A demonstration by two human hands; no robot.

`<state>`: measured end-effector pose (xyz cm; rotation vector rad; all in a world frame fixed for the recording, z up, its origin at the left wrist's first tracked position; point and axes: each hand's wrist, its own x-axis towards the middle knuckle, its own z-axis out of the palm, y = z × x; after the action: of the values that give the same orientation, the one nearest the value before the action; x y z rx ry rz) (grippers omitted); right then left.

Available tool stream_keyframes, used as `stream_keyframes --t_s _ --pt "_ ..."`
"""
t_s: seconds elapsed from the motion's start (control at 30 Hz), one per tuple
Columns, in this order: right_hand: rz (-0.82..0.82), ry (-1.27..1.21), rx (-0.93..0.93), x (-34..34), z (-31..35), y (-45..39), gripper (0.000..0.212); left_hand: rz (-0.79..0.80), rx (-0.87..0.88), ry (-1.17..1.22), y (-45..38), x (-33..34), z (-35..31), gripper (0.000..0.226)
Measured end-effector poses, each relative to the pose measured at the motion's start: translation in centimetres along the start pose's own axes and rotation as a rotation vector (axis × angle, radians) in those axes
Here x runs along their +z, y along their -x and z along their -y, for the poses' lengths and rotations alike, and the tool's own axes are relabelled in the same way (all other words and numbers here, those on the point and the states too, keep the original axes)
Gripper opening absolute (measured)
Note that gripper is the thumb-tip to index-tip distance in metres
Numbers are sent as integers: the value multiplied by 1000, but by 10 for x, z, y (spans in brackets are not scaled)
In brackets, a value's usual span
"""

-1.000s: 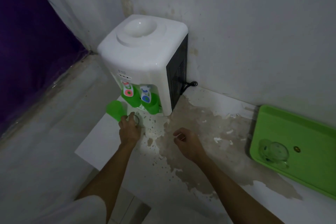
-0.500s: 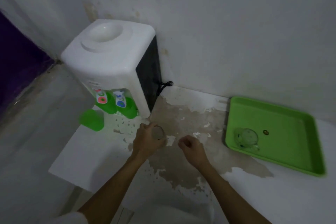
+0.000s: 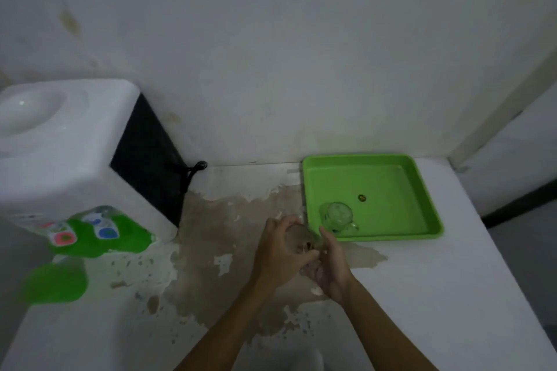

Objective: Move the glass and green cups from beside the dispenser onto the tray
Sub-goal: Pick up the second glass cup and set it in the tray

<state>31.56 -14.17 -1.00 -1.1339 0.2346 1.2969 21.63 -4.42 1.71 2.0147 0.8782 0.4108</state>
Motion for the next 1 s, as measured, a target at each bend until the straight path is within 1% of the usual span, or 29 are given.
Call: stream_keyframes --t_s 0.1,0.17,0.23,0.3,0.4,0.47,0.53,0.6,0.73,0.87,0.93,1.0 --pt "18 18 -40 -17 12 3 51 79 21 24 -1 18 -9 62" --pt "-12 36 -57 -30 19 8 47 152 30 60 -4 29 -11 59" --pt "-93 95 -85 -42 25 12 44 243 32 112 -8 36 -12 55" --pt "-225 192 -145 -55 34 14 42 324 16 154 -14 44 -12 49" --pt "-408 321 -249 -71 47 16 34 384 -14 180 -21 50 -11 39" --pt "-523 415 -364 -79 57 13 33 404 -23 191 -28 53 -10 36" --pt "-641 542 -467 -88 68 7 41 424 -35 207 -34 54 -7 33" --pt "-718 656 -534 -93 80 1 51 445 -44 209 -39 53 -4 31" --pt "-803 790 -654 -98 99 -8 55 453 -53 187 -51 51 0 27" --pt "-882 941 -667 -99 109 -17 54 435 -74 185 -65 47 3 34" --pt "-887 991 -683 -100 113 -21 54 414 -84 189 -69 45 6 39" --pt "-876 1047 -717 -101 117 -25 54 399 -90 188 -72 43 8 39"
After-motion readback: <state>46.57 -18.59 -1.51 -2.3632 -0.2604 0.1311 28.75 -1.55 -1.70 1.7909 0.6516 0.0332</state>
